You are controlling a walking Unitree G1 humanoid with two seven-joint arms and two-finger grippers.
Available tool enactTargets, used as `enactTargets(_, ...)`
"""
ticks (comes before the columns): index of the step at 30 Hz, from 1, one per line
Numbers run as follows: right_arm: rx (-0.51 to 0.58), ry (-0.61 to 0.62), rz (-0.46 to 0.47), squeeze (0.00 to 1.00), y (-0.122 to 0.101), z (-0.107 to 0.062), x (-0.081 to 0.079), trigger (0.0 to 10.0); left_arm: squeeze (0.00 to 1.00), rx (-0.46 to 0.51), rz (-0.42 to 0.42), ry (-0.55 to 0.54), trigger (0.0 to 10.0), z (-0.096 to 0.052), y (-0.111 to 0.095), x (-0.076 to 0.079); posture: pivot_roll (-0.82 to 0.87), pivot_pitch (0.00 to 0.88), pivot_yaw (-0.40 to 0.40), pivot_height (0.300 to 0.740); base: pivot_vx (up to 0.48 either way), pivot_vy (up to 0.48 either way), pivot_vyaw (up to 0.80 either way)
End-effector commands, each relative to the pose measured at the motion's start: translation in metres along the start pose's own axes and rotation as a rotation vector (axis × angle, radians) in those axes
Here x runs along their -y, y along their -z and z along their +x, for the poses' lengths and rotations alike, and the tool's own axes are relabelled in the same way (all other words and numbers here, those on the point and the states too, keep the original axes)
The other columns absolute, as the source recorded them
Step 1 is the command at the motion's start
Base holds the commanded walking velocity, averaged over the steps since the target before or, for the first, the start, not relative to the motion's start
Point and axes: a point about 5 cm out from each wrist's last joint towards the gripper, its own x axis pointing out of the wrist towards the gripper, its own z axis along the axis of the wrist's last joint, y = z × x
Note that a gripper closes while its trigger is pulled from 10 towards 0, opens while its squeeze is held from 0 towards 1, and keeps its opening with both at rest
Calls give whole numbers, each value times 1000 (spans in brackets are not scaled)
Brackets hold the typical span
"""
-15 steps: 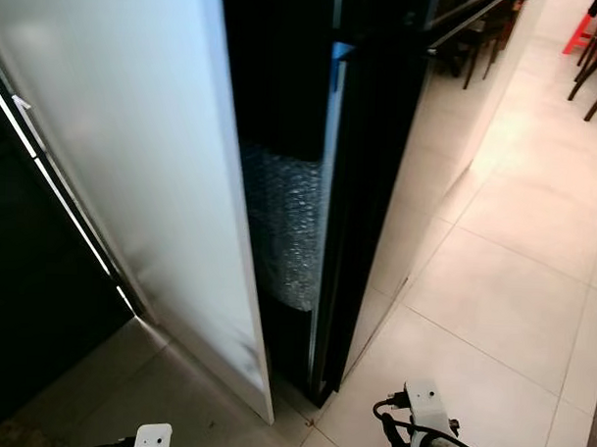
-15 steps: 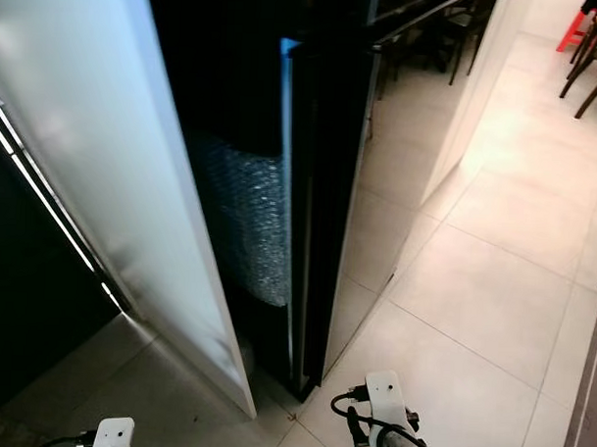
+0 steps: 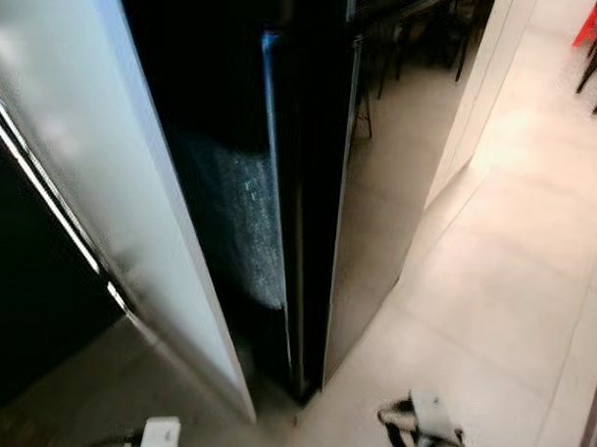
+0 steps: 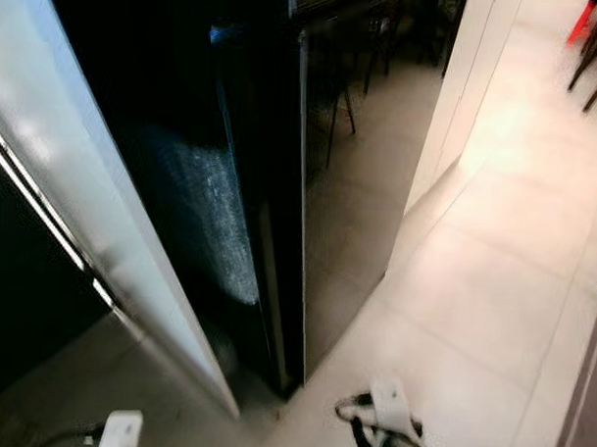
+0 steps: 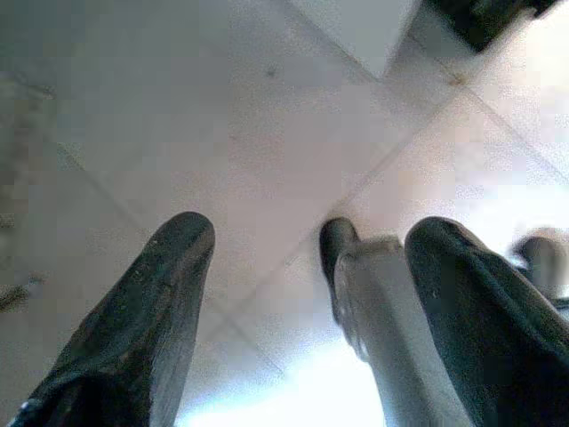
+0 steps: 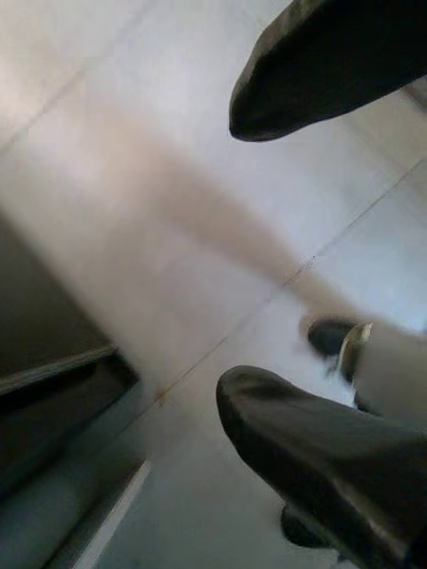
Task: Restocking fridge
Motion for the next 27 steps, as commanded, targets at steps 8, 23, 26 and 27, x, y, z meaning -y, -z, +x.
enactTargets(8,19,-3,15,0,-8,2,-3,10000,0,-13,-3,-15,10000,0,3,-7,-68,0,20,740,0,-365,0)
enactTargets(23,-5,6,16,0,-9,2,-3,10000,0,-8,-4,-15,10000,0,1,-6,-74,0,23,740,0,-190,-105)
enactTargets(26,-5,5,11,0,-10,2,-3,10000,0,-5,-5,-14,10000,0,0,-5,-73,0,24,740,0,0,-788)
enactTargets(27,-5,5,11,0,-10,2,-3,10000,0,-5,-5,-14,10000,0,0,-5,-73,0,24,740,0,0,-788)
